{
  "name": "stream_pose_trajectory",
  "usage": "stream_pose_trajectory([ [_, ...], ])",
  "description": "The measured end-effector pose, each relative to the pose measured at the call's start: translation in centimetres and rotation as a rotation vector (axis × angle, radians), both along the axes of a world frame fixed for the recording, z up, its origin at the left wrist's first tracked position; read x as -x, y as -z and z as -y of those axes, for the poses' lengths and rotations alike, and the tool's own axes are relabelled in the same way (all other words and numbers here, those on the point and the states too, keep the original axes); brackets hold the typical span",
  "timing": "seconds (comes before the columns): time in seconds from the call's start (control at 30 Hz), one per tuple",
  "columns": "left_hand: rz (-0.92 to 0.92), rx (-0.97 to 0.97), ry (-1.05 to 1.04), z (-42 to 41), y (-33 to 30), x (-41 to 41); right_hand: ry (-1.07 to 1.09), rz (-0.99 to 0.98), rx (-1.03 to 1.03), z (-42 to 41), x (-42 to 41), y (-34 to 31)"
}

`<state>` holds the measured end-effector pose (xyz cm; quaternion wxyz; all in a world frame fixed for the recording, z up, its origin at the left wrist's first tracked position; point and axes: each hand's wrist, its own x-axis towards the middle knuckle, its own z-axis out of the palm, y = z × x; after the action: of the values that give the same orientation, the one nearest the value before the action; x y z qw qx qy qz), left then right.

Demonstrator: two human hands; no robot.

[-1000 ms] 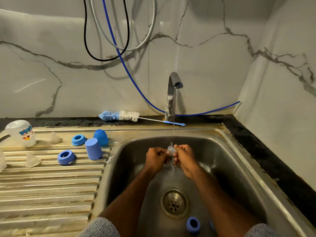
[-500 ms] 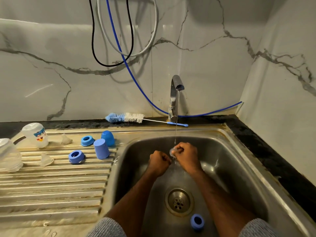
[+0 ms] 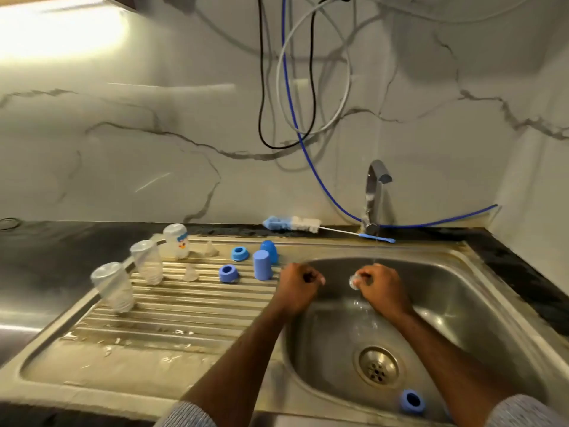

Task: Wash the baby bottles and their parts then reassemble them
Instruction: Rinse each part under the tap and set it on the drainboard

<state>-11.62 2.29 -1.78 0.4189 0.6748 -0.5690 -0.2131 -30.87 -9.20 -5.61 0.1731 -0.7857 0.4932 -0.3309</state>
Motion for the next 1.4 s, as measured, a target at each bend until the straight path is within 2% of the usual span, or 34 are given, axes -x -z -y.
stream_pose_trajectory([
  [0.07,-0.01,0.014,-0.024,-2.5,-0.6,-2.2,-0.075,-0.018,0.024,-1.2,-0.5,-0.8],
  [0.27,0.02,0.027,-0.223,-9.6,-1.0,-9.1,-0.302,0.126,0.098,-6.1,-6.8,-3.6],
  [0.53,0.067,-0.014,-0.442,-18.3,-0.5,-19.0,-0.547,0.1,-0.045,-14.8,-21.8,-5.4],
  [0.87,0.119,-0.08,-0.57,-22.7,0.8,-25.3,-0.52,-0.011,-0.121,-18.4,-32.0,-5.1],
  [1.03,0.064,-0.079,-0.533,-22.3,0.6,-25.5,-0.544,-0.068,-0.217,-18.8,-33.2,-4.6],
  [1.13,0.065,-0.076,-0.513,-21.4,0.4,-24.8,-0.546,-0.031,-0.251,-18.6,-32.6,-4.4],
  [1.4,0.128,-0.001,-0.363,-15.1,-0.8,-18.8,-0.459,0.145,-0.134,-14.4,-24.8,-4.8],
])
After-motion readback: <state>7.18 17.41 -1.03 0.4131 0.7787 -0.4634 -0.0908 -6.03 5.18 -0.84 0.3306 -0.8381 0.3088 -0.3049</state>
